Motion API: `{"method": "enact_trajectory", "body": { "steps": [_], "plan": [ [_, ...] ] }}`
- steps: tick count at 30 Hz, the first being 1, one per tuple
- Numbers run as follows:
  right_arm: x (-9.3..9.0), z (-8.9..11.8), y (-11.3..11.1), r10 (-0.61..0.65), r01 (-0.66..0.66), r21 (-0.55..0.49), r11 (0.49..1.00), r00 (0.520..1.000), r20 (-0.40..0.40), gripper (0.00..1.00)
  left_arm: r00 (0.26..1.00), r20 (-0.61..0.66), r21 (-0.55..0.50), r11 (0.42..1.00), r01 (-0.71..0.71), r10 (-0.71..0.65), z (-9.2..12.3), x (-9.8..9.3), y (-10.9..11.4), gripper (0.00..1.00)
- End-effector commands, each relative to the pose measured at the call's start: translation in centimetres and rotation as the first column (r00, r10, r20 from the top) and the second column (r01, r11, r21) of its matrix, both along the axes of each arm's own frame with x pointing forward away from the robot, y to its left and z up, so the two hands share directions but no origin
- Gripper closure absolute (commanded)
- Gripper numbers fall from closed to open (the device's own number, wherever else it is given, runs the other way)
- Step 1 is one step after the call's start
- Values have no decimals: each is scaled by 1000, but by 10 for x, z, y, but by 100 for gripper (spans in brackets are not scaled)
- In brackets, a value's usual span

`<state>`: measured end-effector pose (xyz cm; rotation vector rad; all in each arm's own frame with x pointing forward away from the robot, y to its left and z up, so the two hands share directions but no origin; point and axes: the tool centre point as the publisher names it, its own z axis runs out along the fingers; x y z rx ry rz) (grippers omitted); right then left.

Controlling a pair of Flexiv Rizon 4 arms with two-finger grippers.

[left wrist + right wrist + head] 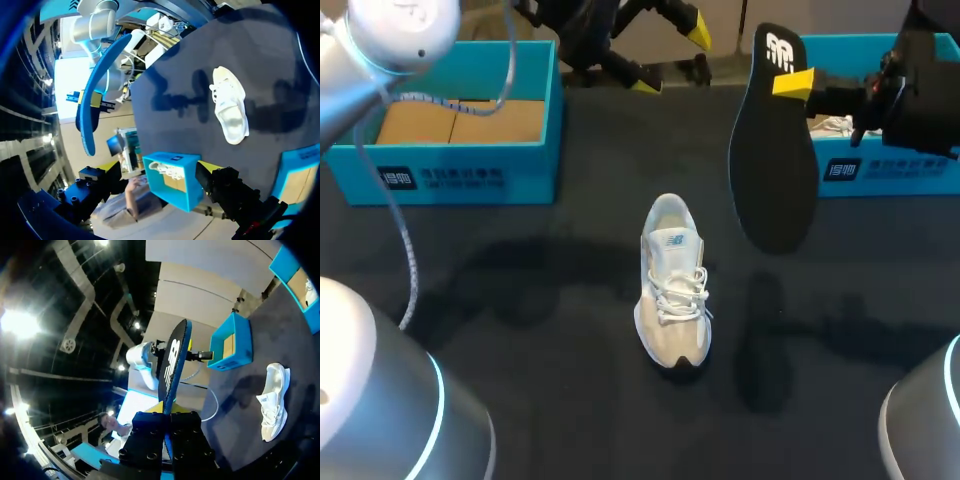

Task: Take the shoe out of the shoebox, open the shoe tongue, remove and reinsert the insole, then place the shoe into the shoebox

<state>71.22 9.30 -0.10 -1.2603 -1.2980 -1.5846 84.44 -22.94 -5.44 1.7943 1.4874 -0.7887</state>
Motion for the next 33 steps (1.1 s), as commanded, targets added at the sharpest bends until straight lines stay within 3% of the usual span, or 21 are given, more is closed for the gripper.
{"method": "enact_trajectory", "body": {
  "steps": [1,8,17,24,33],
  "plan": [
    [2,0,3,0,0,0,1000,1000,0,100,1000,-2,-48,999,3,-3,-3,-1,1,0],
    [2,0,3,0,0,0,1000,1000,0,100,1000,-2,-48,999,3,-3,-3,-1,1,0],
    [2,0,3,0,0,0,1000,1000,0,100,997,-60,-372,926,-62,42,-1,-16,11,0],
    [2,0,3,0,0,0,1000,1000,0,100,999,-38,-463,886,-34,18,-5,-21,16,0],
    [27,-20,-3,-44,56,56,997,978,-205,100,999,-47,-484,874,-35,13,-14,-28,18,0]
  ]
}}
